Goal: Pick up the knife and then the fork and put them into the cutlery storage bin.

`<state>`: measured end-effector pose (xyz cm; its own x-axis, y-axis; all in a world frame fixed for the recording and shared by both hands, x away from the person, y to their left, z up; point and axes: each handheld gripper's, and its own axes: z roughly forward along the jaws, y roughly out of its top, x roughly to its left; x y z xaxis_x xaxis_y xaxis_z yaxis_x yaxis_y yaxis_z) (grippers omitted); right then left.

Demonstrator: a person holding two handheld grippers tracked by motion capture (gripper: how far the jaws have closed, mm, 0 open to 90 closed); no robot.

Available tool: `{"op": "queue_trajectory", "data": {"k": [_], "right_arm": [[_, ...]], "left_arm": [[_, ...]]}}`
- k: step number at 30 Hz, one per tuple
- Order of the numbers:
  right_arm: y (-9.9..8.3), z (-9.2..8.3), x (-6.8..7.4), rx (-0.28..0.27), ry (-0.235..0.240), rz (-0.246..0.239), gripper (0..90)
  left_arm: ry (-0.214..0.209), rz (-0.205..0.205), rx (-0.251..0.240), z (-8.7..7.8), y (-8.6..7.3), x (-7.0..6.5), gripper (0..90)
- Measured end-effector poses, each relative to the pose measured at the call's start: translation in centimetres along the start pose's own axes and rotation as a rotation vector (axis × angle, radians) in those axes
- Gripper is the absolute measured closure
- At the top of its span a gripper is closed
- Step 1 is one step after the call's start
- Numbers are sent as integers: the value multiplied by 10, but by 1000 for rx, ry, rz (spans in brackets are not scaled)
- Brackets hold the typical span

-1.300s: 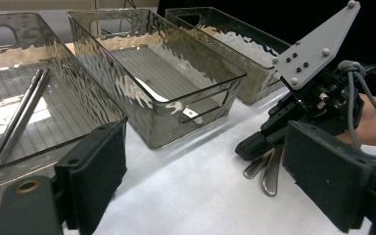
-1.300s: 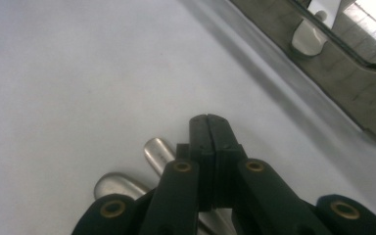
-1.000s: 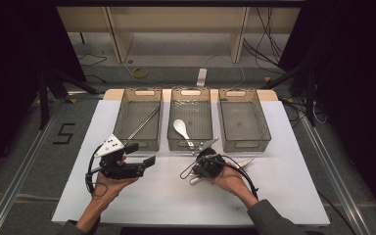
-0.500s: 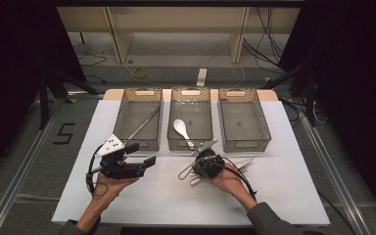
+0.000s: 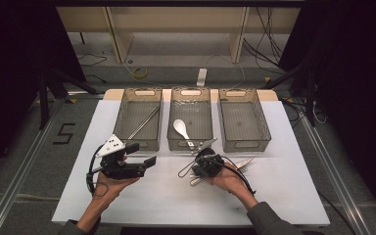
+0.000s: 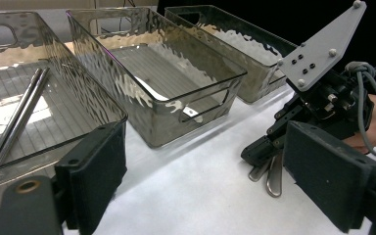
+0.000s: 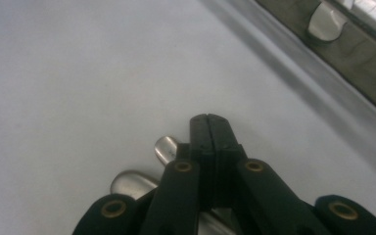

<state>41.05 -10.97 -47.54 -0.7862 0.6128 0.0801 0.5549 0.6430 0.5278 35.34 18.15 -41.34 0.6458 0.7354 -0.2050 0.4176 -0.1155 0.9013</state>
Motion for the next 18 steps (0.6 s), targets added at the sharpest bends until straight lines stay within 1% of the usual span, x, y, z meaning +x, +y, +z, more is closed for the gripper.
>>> {"op": "queue_trajectory", "data": {"k": [3,4,5,6,8,10,11,13,17,18], "right_arm": [[-1,-1,2,12,7,-5,900],[-2,-2,3,17,11,-15,900],[-3,-3,5,23,14,-12,900],[-4,-4,5,30,20,-21,900],[-8,-7,9,47,35,-27,900],[-11,-9,12,51,43,-33,900],[-12,-10,14,58,46,-30,900],[-15,-12,15,68,63,-42,900],[-23,-18,19,85,85,-48,900],[-25,-20,19,93,99,-46,900]], "left_arm": [[1,-1,-2,0,0,0,157],[2,-1,-1,-1,0,0,157],[3,-1,0,-1,0,0,157],[2,-1,0,-1,0,1,157],[2,-3,-4,-1,0,1,157],[2,-1,-1,-1,0,1,157],[3,1,0,-1,0,1,157],[1,-2,-4,-1,0,1,157],[5,-3,-4,-2,0,1,157],[5,-3,-5,-2,0,1,157]]}}
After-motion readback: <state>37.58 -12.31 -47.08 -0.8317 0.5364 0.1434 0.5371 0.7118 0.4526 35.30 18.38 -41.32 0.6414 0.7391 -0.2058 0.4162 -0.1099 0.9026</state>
